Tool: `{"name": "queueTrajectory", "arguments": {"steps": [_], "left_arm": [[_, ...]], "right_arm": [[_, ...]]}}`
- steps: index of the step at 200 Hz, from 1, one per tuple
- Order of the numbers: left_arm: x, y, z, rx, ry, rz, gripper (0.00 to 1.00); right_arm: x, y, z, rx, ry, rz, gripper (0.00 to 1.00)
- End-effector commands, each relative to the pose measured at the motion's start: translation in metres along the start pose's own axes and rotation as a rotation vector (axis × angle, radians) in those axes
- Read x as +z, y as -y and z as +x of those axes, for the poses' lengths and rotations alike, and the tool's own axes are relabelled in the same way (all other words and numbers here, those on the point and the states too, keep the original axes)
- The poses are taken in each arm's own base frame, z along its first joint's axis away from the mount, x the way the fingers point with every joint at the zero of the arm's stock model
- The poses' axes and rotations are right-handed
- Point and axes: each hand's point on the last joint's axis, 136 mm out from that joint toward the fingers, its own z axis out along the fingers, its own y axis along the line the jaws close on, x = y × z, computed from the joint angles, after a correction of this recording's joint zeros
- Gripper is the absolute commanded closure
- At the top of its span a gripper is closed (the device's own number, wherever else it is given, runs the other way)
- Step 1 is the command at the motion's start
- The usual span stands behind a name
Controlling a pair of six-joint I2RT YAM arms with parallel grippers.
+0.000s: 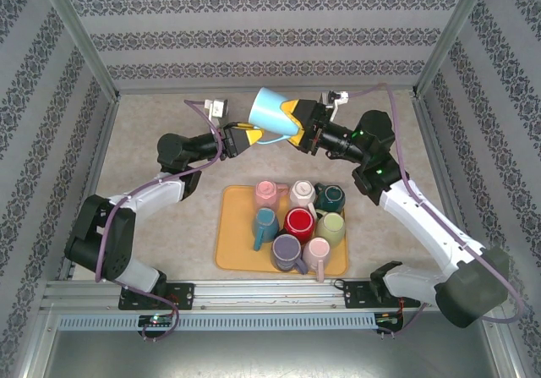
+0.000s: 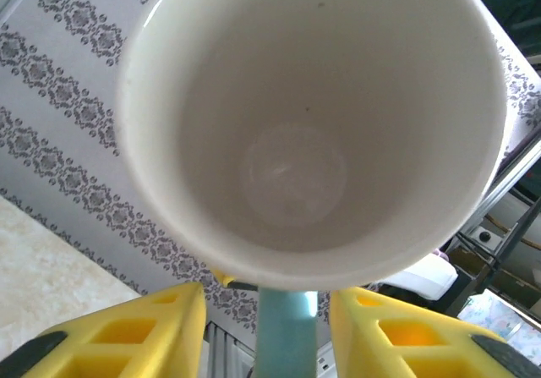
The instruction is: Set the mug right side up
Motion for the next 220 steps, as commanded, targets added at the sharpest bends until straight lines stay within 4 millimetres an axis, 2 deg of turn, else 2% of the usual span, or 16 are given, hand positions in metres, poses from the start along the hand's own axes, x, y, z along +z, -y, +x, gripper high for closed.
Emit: {"name": "queueTrajectory", "arguments": {"steps": [1,16,47,56,68,93,101,117,140,165,183,220], "left_arm": [[0.002,0.033,-0.008,0.139,0.006,0.083,0.66],[0.001,0.033,-0.007,0.143,0.008,0.081,0.72],[0.002,0.039,-0.007,0.154,-0.001,0.093,0.99],[0.001,0.043,-0.008,0.16,0.0,0.097,1.0],[0.001,0.046,-0.01,0.165,0.009,0.097,1.0],[0.001,0.043,-0.015,0.173,0.03,0.045,1.0],[0.001,0.039,-0.017,0.182,0.036,0.002,1.0],[-0.003,0.022,-0.02,0.199,0.04,-0.141,1.0],[-0.017,-0.013,-0.015,0.279,-0.008,-0.46,1.0],[-0.041,-0.058,-0.015,0.284,-0.081,-0.806,1.0],[-0.054,-0.087,-0.014,0.284,-0.138,-0.989,1.0],[-0.06,-0.134,-0.016,0.342,-0.225,-1.207,1.0]], "right_arm": [[-0.006,-0.036,0.012,-0.078,-0.018,-0.114,0.69],[-0.005,-0.034,0.014,-0.086,-0.024,-0.109,0.69],[-0.003,-0.029,0.018,-0.083,-0.032,-0.1,0.69],[-0.004,-0.028,0.018,-0.086,-0.028,-0.098,0.66],[-0.007,-0.028,0.017,-0.109,-0.021,-0.086,0.53],[-0.027,-0.017,0.005,-0.19,0.096,0.036,0.04],[-0.039,-0.005,-0.003,-0.212,0.161,0.121,0.02],[-0.066,0.011,-0.016,-0.264,0.269,0.246,0.02],[-0.11,0.038,-0.028,-0.37,0.391,0.474,0.02],[-0.147,0.06,-0.034,-0.462,0.465,0.662,0.02],[-0.155,0.068,-0.033,-0.505,0.446,0.739,0.04],[-0.158,0.077,-0.027,-0.563,0.384,0.809,0.04]]}}
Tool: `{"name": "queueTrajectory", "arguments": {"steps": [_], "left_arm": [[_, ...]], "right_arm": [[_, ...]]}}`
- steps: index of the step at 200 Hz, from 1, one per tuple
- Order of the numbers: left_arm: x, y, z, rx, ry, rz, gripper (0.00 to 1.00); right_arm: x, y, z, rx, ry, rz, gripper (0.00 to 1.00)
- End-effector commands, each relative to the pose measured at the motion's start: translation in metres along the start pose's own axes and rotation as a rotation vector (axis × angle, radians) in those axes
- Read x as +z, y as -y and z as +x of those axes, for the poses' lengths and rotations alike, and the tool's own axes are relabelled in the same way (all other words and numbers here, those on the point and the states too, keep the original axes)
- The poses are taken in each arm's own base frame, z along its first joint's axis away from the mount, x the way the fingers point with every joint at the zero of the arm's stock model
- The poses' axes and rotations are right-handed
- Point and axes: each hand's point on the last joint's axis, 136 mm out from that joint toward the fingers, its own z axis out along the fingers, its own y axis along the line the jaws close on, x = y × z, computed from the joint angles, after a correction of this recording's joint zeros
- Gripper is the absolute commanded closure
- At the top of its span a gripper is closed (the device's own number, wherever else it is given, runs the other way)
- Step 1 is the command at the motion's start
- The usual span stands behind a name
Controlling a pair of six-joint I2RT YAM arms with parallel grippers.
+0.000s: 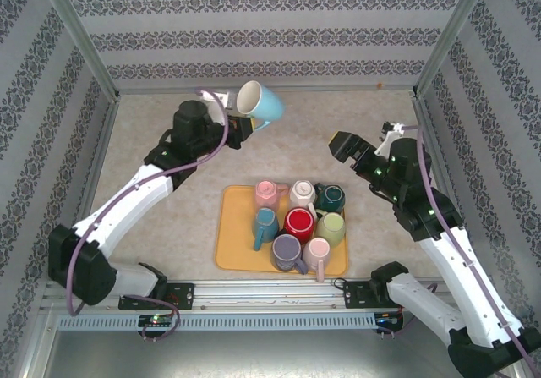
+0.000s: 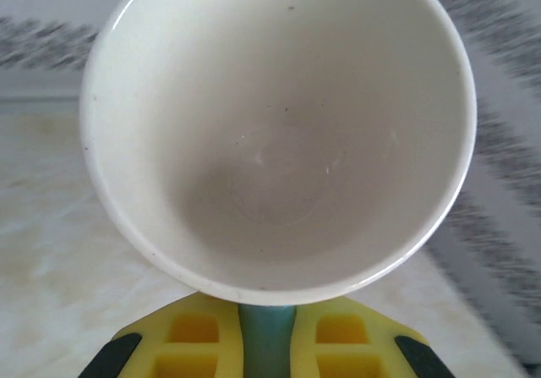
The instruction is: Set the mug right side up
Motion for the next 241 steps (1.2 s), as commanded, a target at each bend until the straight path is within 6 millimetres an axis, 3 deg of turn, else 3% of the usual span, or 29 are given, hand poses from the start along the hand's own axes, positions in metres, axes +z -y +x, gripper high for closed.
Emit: {"name": "queueTrajectory", "arguments": {"steps": [1,84,115,170,241], "left_arm": [[0.014,-0.037,0.006,0.138,-0.064,-0.248,1.0],[0.104,-0.105,0.018,0.212,-0.197,-0.51,1.0],[0.125,-0.126,0.024,0.176,-0.2,-0.54,1.0],[0.142,-0.165,0.043,0.151,-0.228,-0.623,1.0],[0.15,-0.193,0.058,0.123,-0.246,-0.675,1.0]], "right_arm": [[-0.007,0.013,0.003,-0.119,-0.014,0.082,0.04],[-0.013,0.026,0.025,-0.219,-0.096,0.125,0.04],[-0.016,0.026,0.031,-0.228,-0.117,0.106,0.04],[-0.014,0.029,0.045,-0.204,-0.16,0.082,0.04],[-0.008,0.029,0.052,-0.185,-0.182,0.066,0.05]]}}
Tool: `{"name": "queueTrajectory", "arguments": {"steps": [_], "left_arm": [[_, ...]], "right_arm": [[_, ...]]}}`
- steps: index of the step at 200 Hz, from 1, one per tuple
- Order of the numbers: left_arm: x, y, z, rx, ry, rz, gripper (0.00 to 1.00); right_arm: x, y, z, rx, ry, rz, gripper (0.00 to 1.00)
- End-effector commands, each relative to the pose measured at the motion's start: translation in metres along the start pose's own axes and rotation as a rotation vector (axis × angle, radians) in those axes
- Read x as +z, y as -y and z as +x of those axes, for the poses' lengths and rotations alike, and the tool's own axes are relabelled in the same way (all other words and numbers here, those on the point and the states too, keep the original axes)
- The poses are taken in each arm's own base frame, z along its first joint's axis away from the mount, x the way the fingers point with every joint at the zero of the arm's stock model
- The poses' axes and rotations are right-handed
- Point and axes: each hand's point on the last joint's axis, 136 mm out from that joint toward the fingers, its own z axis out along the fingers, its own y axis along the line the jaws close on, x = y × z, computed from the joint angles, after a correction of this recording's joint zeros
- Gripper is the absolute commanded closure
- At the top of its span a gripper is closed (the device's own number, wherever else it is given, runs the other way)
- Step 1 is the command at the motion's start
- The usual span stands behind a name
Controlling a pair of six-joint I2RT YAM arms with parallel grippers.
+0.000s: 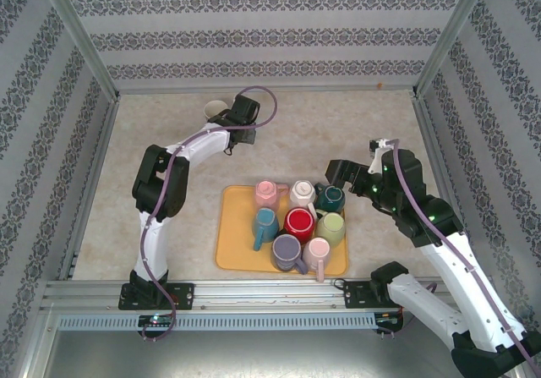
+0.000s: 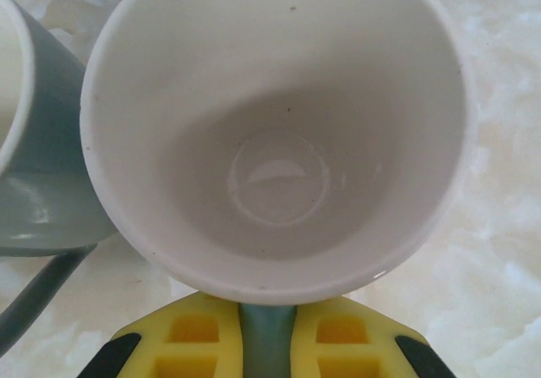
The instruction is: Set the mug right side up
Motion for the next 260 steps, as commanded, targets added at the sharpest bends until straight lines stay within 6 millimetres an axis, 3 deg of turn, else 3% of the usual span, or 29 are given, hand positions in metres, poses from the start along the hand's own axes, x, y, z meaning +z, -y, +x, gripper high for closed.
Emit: {"name": "queueTrajectory", "arguments": {"steps": [1,43,61,73,122,163,209,238,260], "left_arm": [[-0.004,-0.008,-0.036,-0.066,0.108,-0.019,1.0],[0.002,-0.012,-0.035,-0.082,0.095,-0.02,0.88],[0.002,-0.012,-0.034,-0.089,0.094,-0.018,0.72],[0.001,-0.014,-0.033,-0.096,0.094,-0.029,0.66],[-0.021,-0.015,-0.038,-0.141,0.131,0.009,0.51],[-0.067,-0.017,-0.045,-0.171,0.184,0.078,0.51],[-0.147,-0.019,-0.044,-0.248,0.238,0.219,0.58],[-0.191,-0.014,-0.023,-0.264,0.19,0.329,0.58],[-0.214,-0.006,0.004,-0.247,0.132,0.426,0.54]], "right_arm": [[0.002,-0.005,0.004,0.0,-0.013,-0.032,0.04],[0.006,-0.006,0.005,0.009,-0.025,-0.036,0.05],[0.008,-0.005,0.006,0.008,-0.026,-0.032,0.04],[0.01,-0.004,0.007,0.007,-0.03,-0.031,0.04],[0.01,-0.006,0.005,-0.015,-0.027,-0.033,0.03],[0.01,-0.015,0.005,-0.079,-0.075,-0.041,0.03],[0.024,-0.047,0.032,-0.282,-0.23,-0.063,0.06],[0.034,-0.064,0.045,-0.47,-0.277,-0.041,0.05],[0.036,-0.082,0.051,-0.428,-0.295,-0.117,0.02]]}}
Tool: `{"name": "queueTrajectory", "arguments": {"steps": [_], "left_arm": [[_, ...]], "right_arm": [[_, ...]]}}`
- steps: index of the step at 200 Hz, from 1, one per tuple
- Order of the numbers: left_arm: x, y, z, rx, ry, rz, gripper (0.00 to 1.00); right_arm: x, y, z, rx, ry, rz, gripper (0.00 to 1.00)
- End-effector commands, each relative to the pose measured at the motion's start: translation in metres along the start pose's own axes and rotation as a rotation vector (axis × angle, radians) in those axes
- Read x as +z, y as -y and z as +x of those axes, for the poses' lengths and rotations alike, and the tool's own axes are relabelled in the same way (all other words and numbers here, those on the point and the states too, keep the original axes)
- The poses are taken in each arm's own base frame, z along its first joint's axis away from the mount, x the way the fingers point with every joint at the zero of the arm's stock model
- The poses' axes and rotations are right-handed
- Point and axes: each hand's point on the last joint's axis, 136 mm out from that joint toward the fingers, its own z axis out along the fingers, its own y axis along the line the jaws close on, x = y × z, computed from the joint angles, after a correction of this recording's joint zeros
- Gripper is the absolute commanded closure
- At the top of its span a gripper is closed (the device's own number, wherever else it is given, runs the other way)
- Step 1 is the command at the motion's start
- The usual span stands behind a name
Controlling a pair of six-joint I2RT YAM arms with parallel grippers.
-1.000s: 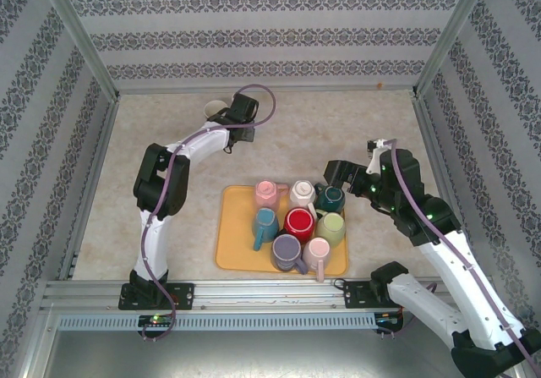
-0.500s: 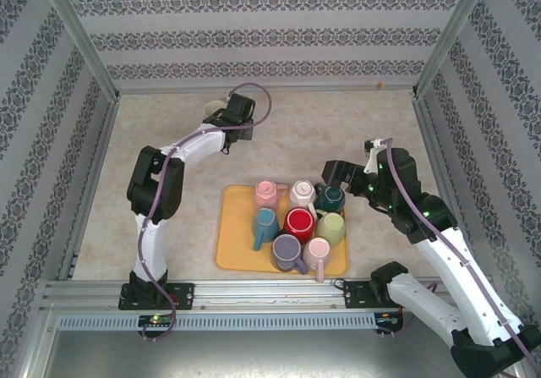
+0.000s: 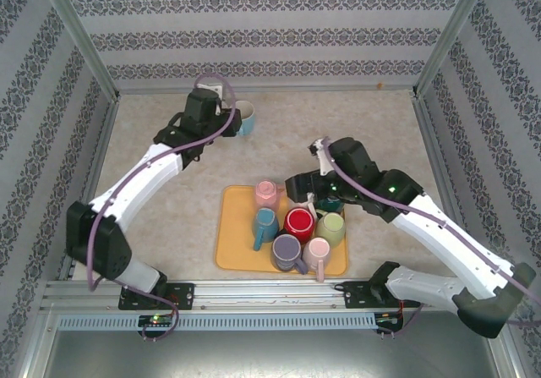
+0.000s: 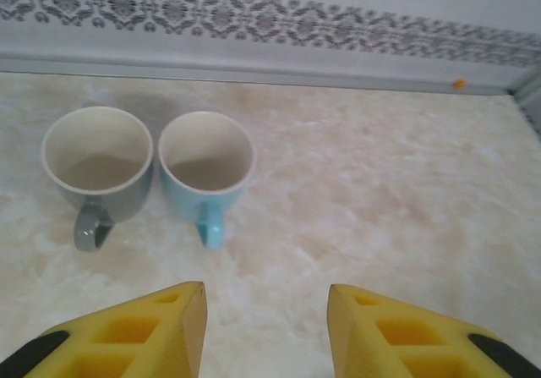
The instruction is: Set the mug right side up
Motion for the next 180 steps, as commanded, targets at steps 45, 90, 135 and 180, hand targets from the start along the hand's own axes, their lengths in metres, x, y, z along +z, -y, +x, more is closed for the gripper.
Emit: {"name": "queueTrajectory", "arguments": {"steps": [45,90,135,180], "left_arm": [[-0.065,0.005,0.086,0.002,-0.259,0.164,0.52],[-0.079,-0.014,0.105,0.04,-0.224,0.118,0.49],[-0.077,-0.018,0.109,0.032,-0.184,0.115,0.49],[-0.084,-0.016,0.108,0.028,-0.148,0.138,0.48]], "right_arm": [[-0.006,0.015,0.024,0.018,-0.135,0.12,0.08],[-0.026,0.015,0.076,0.04,-0.303,0.206,0.12],[-0.038,0.019,0.132,0.209,-0.405,0.369,0.18],[-0.024,0.03,0.168,0.352,-0.429,0.452,0.14]]}}
